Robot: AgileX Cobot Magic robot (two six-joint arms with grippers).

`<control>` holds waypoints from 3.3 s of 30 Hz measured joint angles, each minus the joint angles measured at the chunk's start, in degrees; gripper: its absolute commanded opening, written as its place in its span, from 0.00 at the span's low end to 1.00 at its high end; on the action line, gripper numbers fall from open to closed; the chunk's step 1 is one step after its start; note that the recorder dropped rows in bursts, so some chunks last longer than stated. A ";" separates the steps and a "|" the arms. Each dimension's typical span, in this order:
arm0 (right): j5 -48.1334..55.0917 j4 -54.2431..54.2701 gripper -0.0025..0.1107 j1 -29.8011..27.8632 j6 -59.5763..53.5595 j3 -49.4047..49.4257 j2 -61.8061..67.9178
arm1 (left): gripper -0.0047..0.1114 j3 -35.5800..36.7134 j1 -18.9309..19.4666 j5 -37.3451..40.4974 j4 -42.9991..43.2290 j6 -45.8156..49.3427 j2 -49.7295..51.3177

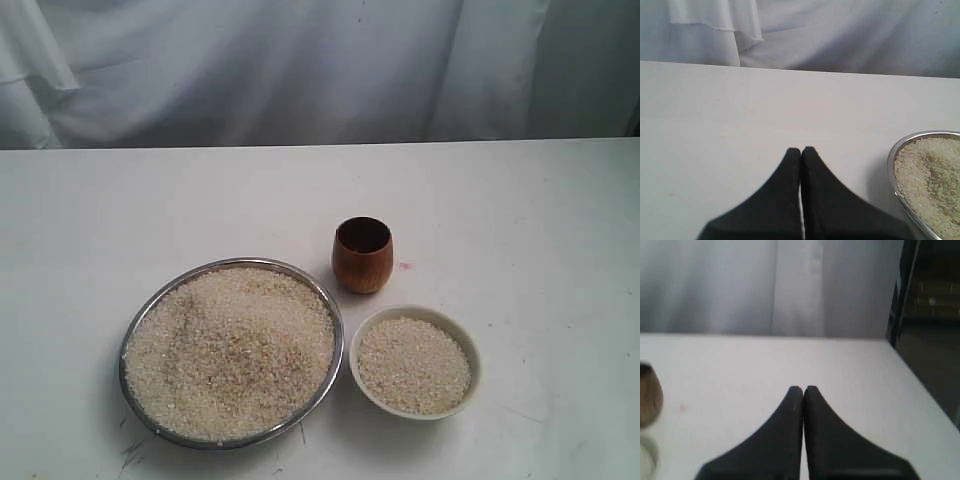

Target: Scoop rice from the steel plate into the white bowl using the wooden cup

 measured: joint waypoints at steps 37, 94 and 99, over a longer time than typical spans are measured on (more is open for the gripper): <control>-57.50 -60.32 0.05 -0.60 47.82 -46.63 87.96 | 0.04 0.00 0.00 0.00 0.00 0.00 0.00; -76.30 -85.11 0.88 -1.22 41.02 -71.46 127.87 | 0.04 0.00 0.00 0.00 0.00 0.00 0.00; -78.01 -86.12 0.88 -0.50 41.02 -74.28 131.05 | 0.04 0.00 0.00 0.00 0.00 0.00 0.00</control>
